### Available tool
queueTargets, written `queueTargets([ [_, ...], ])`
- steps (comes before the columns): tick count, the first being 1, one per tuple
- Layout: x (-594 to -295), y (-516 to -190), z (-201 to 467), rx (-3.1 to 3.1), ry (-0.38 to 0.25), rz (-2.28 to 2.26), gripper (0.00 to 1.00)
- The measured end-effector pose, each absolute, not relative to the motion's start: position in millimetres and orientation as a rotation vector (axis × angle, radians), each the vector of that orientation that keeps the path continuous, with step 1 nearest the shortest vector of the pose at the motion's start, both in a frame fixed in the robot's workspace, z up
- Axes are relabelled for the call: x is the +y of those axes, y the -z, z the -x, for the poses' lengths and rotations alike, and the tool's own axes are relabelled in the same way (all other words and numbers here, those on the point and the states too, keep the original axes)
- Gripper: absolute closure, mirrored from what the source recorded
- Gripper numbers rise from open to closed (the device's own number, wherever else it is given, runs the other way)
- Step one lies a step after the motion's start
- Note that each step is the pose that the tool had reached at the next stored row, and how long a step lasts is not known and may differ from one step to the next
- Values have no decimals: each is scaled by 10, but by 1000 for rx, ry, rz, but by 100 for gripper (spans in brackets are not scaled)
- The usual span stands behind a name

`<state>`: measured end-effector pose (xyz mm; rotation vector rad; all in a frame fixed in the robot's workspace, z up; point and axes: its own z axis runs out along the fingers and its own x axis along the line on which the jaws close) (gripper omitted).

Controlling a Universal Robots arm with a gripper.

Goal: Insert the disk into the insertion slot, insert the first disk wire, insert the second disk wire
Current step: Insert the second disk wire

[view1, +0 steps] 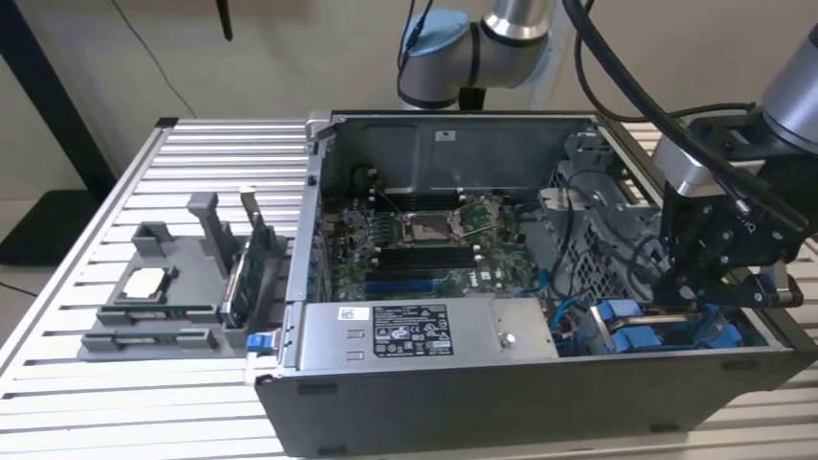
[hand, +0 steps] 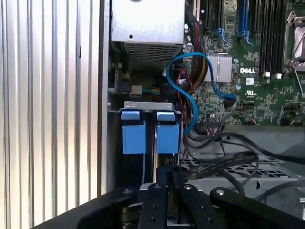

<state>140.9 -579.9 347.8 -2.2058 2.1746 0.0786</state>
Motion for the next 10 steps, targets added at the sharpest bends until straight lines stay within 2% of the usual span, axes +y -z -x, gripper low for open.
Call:
queueTargets([
  [10, -5773, -3469, -1430, 2166, -63, 2200, 84],
])
